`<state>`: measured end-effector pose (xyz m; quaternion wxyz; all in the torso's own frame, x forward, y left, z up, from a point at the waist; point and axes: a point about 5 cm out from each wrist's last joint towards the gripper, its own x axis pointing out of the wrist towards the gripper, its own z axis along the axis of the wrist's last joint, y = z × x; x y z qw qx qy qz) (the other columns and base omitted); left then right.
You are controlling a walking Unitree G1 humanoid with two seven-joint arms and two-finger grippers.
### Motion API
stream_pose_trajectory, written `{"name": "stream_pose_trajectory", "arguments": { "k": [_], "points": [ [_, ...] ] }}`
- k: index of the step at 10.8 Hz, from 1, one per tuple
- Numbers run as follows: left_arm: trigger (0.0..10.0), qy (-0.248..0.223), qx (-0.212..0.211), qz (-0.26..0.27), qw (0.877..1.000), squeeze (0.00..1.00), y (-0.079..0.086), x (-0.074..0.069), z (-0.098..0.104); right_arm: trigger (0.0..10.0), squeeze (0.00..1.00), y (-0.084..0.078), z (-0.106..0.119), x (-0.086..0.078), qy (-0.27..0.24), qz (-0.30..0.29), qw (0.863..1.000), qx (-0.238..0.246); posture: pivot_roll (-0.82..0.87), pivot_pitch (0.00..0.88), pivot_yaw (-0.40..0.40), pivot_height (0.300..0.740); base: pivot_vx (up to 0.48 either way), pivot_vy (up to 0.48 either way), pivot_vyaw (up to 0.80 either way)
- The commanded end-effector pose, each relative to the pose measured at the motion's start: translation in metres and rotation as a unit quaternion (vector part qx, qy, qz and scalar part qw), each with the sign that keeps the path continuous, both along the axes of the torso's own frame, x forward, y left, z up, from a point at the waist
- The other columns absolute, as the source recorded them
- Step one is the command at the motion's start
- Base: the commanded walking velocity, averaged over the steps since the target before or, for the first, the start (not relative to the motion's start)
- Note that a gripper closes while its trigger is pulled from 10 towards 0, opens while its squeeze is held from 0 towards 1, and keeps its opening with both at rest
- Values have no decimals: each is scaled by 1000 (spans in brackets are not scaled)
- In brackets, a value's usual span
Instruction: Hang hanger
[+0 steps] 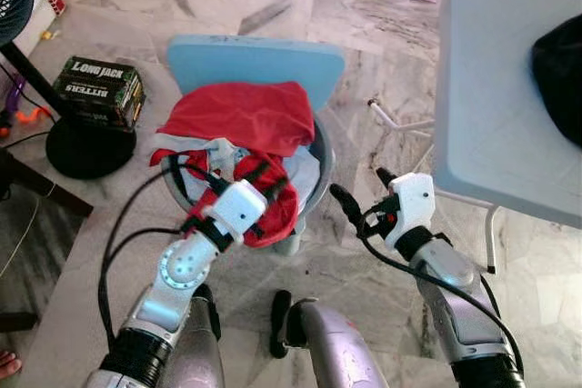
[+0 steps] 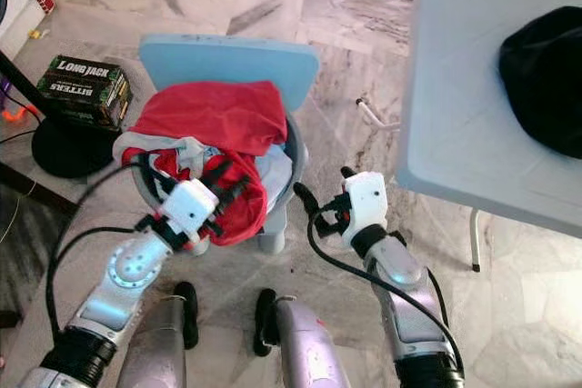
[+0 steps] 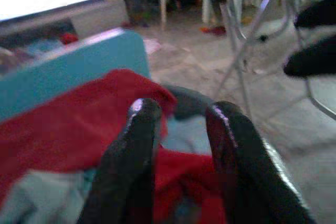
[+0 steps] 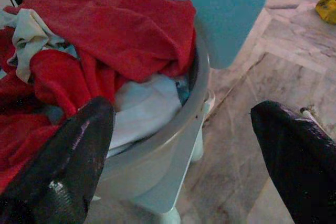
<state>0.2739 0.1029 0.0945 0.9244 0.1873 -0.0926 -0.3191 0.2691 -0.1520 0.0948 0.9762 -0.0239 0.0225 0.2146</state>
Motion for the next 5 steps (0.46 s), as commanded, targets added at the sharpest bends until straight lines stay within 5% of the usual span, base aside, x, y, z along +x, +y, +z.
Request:
{"name": "stream_pose_trajectory", "arguments": {
  "k": [1,5],
  "points": [
    [10000,51,7,-17,999,1000,-4,-8,-17,10000,0,-3,-5,-3,8,-5,1000,-4,5,223,-139,740,0,0,0],
    [10000,119,13,-17,993,1000,-4,-13,-34,10000,0,-2,-5,-2,6,-1,1000,-9,5,225,-144,740,0,0,0]
  ]
}}
